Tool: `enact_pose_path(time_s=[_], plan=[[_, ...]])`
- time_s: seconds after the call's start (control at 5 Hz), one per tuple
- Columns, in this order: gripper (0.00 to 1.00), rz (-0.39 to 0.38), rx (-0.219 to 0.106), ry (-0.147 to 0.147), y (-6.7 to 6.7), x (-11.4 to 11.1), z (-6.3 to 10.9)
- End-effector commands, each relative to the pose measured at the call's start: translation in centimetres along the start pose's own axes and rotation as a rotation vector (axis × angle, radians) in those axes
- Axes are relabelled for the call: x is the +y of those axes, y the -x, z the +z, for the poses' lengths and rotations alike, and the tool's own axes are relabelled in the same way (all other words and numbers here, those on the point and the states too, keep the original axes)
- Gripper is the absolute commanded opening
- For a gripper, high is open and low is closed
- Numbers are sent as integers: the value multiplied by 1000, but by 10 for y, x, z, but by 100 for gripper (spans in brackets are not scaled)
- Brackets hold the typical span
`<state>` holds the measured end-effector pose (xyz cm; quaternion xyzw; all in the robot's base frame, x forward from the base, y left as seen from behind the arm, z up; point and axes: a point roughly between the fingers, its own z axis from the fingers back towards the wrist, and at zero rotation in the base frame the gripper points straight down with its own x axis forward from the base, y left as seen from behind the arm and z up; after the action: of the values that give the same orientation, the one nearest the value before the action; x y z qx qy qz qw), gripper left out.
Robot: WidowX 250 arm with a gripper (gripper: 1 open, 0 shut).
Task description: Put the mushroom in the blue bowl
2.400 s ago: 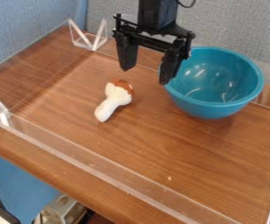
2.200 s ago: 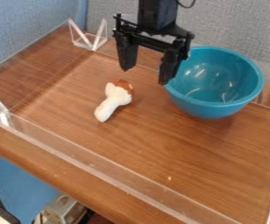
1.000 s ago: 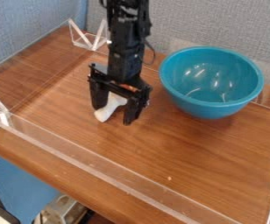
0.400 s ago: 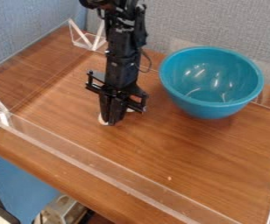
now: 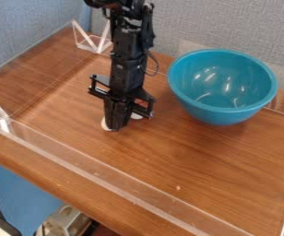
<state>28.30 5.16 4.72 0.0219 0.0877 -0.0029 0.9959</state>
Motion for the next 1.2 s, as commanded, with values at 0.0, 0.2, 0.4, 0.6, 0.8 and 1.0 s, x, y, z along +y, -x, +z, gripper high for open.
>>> enact_pose_path(time_s=[0.0,0.2,0.4,0.6,0.8,1.0], plan=[[0,10,-86,-19,-4,1,37],[0,17,-87,-20,-2,1,46],[0,22,-90,-20,0,2,55],[0,25,-98,-22,3,2,63],[100,22,-101,-21,4,3,61],[100,23,-93,-17,2,4,53]])
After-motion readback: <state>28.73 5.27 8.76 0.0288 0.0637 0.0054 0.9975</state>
